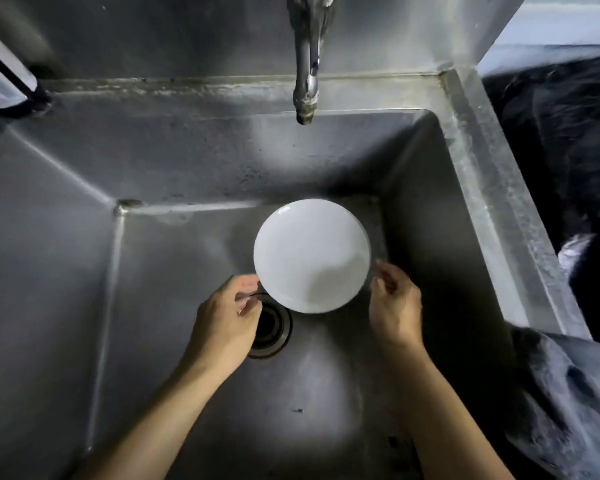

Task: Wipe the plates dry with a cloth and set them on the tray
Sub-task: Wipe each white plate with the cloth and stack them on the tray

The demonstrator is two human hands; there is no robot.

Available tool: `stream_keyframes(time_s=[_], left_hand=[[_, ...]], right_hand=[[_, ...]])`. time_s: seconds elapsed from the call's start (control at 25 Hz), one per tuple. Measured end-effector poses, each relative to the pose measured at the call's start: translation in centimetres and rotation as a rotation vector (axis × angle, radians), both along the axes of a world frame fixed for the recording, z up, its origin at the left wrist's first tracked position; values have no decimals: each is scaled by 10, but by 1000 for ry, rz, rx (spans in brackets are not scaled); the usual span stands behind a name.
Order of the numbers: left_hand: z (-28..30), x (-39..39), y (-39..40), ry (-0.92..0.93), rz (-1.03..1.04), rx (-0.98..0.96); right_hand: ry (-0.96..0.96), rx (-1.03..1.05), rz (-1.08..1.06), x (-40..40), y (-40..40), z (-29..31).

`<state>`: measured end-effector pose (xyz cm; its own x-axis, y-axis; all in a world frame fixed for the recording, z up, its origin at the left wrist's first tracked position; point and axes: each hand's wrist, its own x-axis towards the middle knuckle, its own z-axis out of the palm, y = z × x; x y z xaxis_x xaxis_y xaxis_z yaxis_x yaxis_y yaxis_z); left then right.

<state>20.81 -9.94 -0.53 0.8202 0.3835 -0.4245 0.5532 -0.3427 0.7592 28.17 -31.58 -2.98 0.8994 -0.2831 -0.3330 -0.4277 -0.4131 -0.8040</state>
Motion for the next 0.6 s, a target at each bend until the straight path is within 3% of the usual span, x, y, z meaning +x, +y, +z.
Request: stream_keyframes(time_s=[0.28, 0.44, 0.6], left_hand=[[-19, 47, -2, 176, -57, -77], [-15, 49, -4, 182, 42, -187], [-12, 39, -6, 153, 118, -239]], right_hand=[[62, 13, -4, 33, 5, -33], [48, -43, 7, 32, 2, -33], [9, 53, -78, 25, 4, -33]])
